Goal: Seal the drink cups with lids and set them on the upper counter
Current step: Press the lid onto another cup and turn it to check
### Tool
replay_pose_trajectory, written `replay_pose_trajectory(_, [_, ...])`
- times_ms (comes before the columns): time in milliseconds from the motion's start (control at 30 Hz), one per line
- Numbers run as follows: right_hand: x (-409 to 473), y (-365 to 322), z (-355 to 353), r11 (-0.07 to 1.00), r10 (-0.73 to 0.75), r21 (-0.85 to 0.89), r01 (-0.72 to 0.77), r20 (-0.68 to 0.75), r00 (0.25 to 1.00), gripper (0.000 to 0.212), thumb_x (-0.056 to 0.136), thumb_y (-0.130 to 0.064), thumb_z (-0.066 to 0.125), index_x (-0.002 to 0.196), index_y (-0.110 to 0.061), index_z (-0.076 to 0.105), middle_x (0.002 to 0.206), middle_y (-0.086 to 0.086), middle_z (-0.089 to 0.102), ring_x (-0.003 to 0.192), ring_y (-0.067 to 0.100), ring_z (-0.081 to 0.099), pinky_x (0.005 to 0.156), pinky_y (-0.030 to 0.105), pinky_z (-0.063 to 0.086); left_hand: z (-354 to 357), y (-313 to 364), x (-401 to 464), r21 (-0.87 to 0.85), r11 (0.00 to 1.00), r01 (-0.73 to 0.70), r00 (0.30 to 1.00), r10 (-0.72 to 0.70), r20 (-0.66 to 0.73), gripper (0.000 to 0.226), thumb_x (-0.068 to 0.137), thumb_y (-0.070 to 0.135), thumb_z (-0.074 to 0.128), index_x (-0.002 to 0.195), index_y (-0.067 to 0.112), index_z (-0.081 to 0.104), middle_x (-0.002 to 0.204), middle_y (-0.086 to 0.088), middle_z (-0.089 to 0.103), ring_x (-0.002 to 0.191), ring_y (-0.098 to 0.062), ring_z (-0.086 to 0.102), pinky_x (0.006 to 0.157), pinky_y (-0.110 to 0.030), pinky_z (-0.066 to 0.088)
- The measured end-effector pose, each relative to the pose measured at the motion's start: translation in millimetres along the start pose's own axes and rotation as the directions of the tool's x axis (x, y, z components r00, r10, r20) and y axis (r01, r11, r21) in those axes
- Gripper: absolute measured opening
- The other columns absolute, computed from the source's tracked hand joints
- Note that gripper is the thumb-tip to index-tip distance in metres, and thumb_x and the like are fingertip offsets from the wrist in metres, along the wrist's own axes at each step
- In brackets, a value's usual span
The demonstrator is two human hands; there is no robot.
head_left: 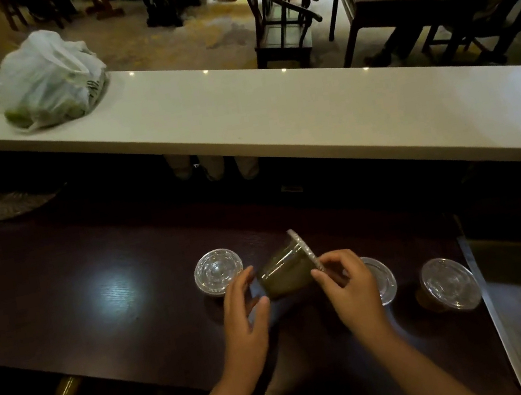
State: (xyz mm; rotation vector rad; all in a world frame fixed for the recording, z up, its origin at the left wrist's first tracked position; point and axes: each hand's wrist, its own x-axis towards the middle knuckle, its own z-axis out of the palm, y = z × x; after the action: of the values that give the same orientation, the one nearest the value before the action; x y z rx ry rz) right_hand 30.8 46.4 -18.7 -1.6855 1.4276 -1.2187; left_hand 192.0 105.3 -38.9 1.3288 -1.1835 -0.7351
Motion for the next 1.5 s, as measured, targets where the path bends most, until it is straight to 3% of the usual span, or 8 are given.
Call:
replay_pose_trajectory(67, [1, -8, 6, 0.934, 0.258, 0.253, -0.252, 0.011, 0.966, 0.021, 0.079, -0.002, 0.069, 0.081, -0.02, 0.061, 0.086, 0.002, 0.066, 0.085, 0.014, 0.063, 0.079, 0.025, 0.05, 0, 8, 2, 0.009, 0.998, -0.059, 0.998, 0.058, 0.037, 0.05, 0.086, 0.034, 0.044, 0.134, 0.021, 0.039, 0.141, 0.014, 0.039, 0.131, -0.008, 0.035, 0.107, -0.032, 0.034])
replay_pose_trajectory(167, [-1, -22, 15, 0.592, 0.511, 0.643, -0.486, 0.168, 0.843, 0.007, 0.085, 0.0, 0.058, 0.088, -0.006, 0.058, 0.086, 0.009, 0.066, 0.086, 0.023, 0.062, 0.074, 0.035, 0.054, -4, 25, 13, 0.088, 0.972, -0.218, 0.964, 0.2, 0.175, 0.057, 0.088, 0.028, 0.042, 0.14, 0.007, 0.032, 0.151, 0.004, 0.028, 0.139, -0.018, 0.025, 0.113, -0.027, 0.021])
replay_pose_trajectory(400, [-1, -28, 28, -0.063, 0.632, 0.773, -0.632, 0.521, 0.574, 0.021, 0.091, -0.01, 0.05, 0.109, -0.003, 0.057, 0.109, 0.016, 0.064, 0.103, 0.03, 0.06, 0.083, 0.043, 0.052, -39, 53, 60, 0.288, 0.756, -0.588, 0.695, 0.289, 0.658, 0.059, 0.089, 0.029, 0.048, 0.141, 0.006, 0.032, 0.151, -0.006, 0.028, 0.141, -0.014, 0.017, 0.115, -0.024, 0.014])
replay_pose_trajectory(533, [-8, -25, 31, -0.166, 0.639, 0.72, -0.674, 0.599, 0.482, 0.036, 0.09, -0.028, 0.054, 0.116, -0.004, 0.056, 0.119, 0.017, 0.059, 0.109, 0.032, 0.056, 0.087, 0.043, 0.047, -52, 52, 77, 0.38, 0.623, -0.684, 0.627, 0.237, 0.742, 0.059, 0.09, 0.038, 0.045, 0.142, 0.012, 0.034, 0.149, -0.002, 0.032, 0.14, -0.007, 0.019, 0.113, -0.018, 0.012])
replay_pose_trajectory(867, [-26, -14, 47, -0.277, 0.645, 0.661, -0.698, 0.666, 0.374, 0.051, 0.086, -0.038, 0.057, 0.124, -0.004, 0.053, 0.125, 0.016, 0.057, 0.112, 0.032, 0.056, 0.088, 0.045, 0.047, -56, 42, 60, 0.374, 0.409, -0.833, 0.48, 0.195, 0.856, 0.067, 0.091, 0.053, 0.032, 0.14, 0.008, 0.034, 0.149, -0.007, 0.033, 0.139, -0.017, 0.023, 0.111, -0.045, 0.021])
replay_pose_trajectory(1200, [-15, -5, 44, -0.04, 0.646, 0.749, -0.662, 0.525, 0.554, 0.017, 0.083, -0.002, 0.054, 0.098, -0.008, 0.061, 0.096, 0.011, 0.068, 0.095, 0.025, 0.062, 0.066, 0.035, 0.058, -58, 32, 53, 0.375, 0.591, -0.714, 0.617, 0.278, 0.736, 0.065, 0.089, 0.041, 0.047, 0.143, 0.009, 0.03, 0.151, -0.005, 0.027, 0.141, -0.014, 0.018, 0.113, -0.04, 0.025])
replay_pose_trajectory(1367, [6, -7, 25, 0.403, 0.601, 0.732, -0.55, 0.242, 0.762, 0.014, 0.086, 0.002, 0.055, 0.093, -0.009, 0.06, 0.092, 0.01, 0.066, 0.09, 0.021, 0.063, 0.078, 0.032, 0.055, -39, 20, 39, 0.234, 0.901, -0.366, 0.84, 0.212, 0.499, 0.054, 0.091, 0.032, 0.041, 0.14, 0.01, 0.034, 0.148, -0.002, 0.032, 0.138, -0.008, 0.025, 0.113, -0.024, 0.018])
replay_pose_trajectory(1500, [26, -10, 13, 0.864, 0.362, 0.388, -0.32, -0.037, 0.931, 0.021, 0.081, 0.003, 0.064, 0.083, -0.018, 0.062, 0.085, 0.003, 0.067, 0.08, 0.012, 0.063, 0.07, 0.016, 0.051, -10, 19, 29, -0.123, 0.972, 0.198, 0.935, -0.15, 0.322, 0.045, 0.091, 0.037, 0.038, 0.133, 0.021, 0.036, 0.144, -0.001, 0.039, 0.131, -0.005, 0.037, 0.107, -0.027, 0.032])
